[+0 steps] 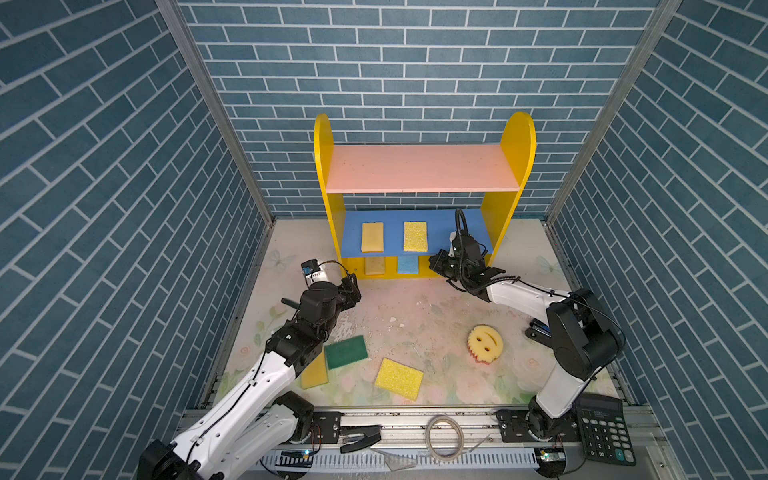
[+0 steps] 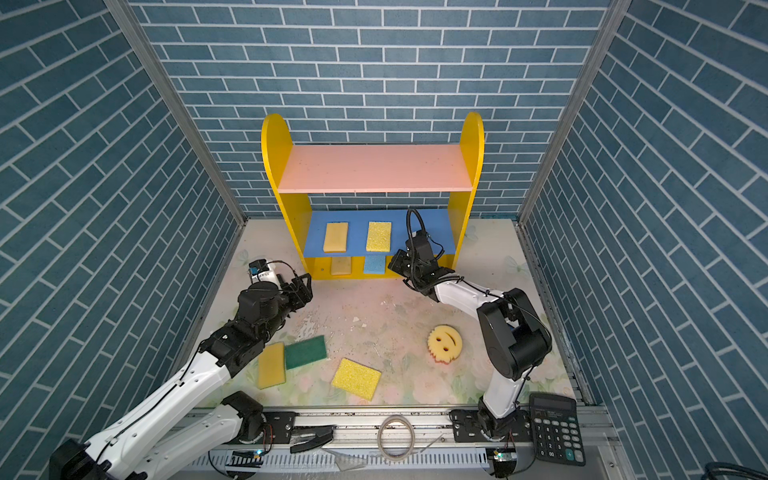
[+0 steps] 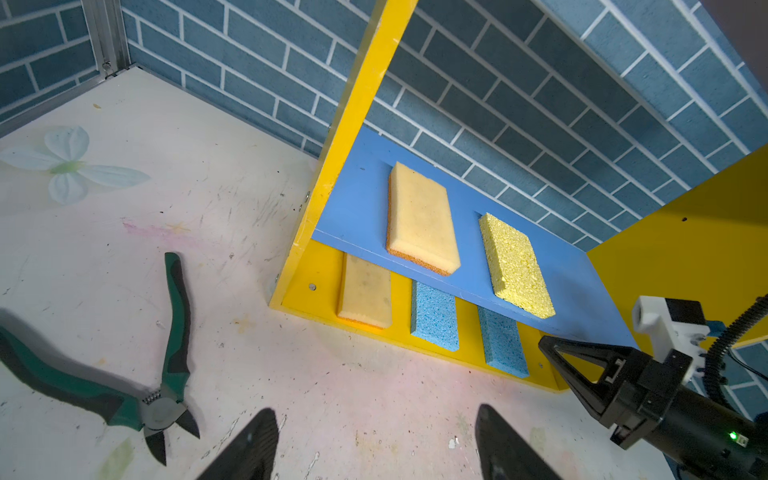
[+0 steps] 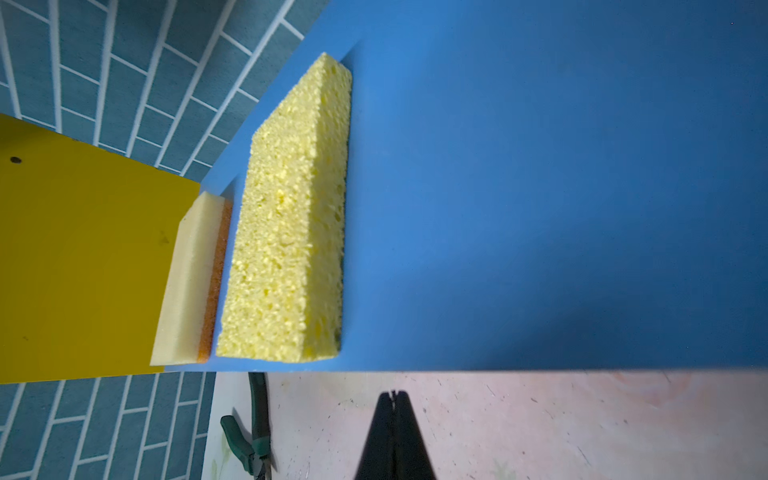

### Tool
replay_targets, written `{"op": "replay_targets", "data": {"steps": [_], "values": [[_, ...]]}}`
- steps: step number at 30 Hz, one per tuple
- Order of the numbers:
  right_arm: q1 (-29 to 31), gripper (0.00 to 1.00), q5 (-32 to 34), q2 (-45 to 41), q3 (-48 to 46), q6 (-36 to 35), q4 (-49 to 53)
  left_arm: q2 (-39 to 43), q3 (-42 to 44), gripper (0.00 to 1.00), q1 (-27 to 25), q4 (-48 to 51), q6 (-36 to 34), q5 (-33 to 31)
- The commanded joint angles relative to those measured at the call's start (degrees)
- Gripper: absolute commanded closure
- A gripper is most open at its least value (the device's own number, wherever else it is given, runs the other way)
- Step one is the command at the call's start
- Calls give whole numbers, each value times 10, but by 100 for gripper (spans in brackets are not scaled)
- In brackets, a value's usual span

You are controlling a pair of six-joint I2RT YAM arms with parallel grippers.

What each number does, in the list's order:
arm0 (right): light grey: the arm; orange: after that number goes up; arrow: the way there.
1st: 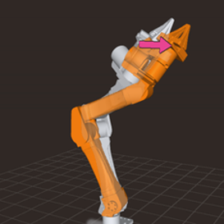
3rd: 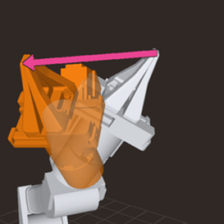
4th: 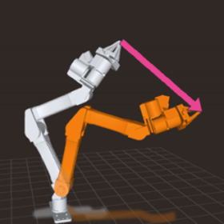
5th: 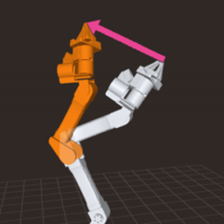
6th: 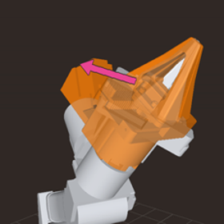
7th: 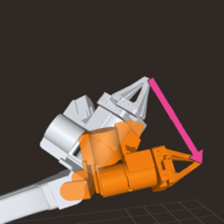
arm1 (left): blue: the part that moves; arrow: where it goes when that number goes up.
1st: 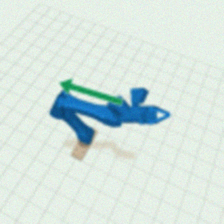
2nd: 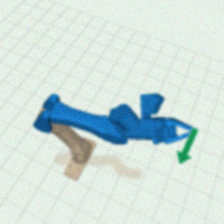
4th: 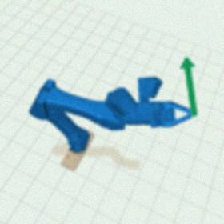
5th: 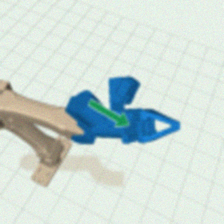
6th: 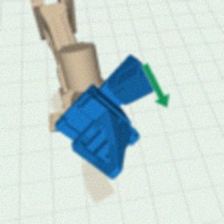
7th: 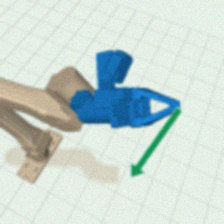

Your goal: Place and organize the cleaning sponges onto the shelf

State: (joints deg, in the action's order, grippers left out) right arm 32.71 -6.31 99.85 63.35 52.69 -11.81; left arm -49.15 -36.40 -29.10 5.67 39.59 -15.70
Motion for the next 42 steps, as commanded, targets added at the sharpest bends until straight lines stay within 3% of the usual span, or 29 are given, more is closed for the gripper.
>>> {"op": "replay_targets", "data": {"steps": [1,8,42], "values": [[-2,100,-12,-8,26,8,-20,-3,5,24,5,-5,1,8],[-2,100,-55,1,49,8,-24,-11,4,24,7,-9,11,10],[-4,100,-50,17,69,10,19,-3,13,25,9,12,22,9]]}}
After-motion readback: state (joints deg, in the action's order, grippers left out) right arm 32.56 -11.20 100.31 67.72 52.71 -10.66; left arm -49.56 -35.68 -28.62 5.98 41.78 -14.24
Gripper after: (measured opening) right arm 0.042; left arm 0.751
